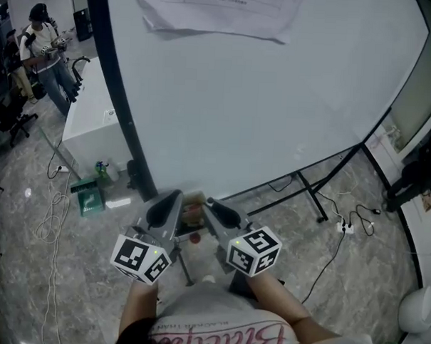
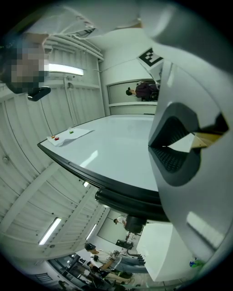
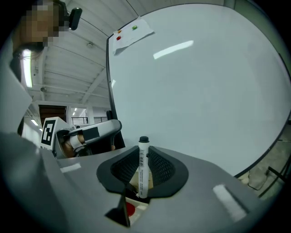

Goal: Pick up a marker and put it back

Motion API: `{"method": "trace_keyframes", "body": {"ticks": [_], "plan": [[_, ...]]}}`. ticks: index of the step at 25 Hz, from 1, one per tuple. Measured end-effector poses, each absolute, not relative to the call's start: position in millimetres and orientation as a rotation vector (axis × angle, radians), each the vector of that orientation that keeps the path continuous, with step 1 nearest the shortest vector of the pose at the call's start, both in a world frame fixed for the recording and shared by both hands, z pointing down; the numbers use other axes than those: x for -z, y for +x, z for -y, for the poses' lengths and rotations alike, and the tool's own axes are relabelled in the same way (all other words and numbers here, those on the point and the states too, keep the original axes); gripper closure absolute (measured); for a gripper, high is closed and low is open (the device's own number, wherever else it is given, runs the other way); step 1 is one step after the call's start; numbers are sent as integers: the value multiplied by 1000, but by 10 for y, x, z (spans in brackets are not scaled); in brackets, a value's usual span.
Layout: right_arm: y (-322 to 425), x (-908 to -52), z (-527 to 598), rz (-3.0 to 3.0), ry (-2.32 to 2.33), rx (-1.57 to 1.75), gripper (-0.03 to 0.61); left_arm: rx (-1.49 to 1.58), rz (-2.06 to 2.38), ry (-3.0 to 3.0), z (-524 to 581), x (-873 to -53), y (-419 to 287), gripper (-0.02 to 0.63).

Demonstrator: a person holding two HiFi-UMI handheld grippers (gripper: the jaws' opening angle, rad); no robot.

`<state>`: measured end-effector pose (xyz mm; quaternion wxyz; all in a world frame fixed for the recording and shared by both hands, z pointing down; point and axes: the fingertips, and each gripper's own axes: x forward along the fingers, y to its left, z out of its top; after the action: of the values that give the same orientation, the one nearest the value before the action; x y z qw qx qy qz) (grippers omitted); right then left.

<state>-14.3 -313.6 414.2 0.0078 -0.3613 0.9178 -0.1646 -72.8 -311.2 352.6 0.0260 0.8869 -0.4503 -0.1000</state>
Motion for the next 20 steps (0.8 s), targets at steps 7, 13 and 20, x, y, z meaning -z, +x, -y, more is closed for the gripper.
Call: {"method": "trace_keyframes", "body": {"ticks": [7, 13, 20], "plan": [[-108, -4328, 3170, -2888, -1168, 606, 512, 314, 1367, 2743, 3074, -3531, -657, 614], [-59, -4383, 3256, -2945, -1219, 553, 508, 319, 1365, 2750, 3052, -3515, -640, 614], [-22, -4416, 3292, -2972, -1297, 476, 448, 324, 1371, 2749, 3048, -3505, -663, 614]]}}
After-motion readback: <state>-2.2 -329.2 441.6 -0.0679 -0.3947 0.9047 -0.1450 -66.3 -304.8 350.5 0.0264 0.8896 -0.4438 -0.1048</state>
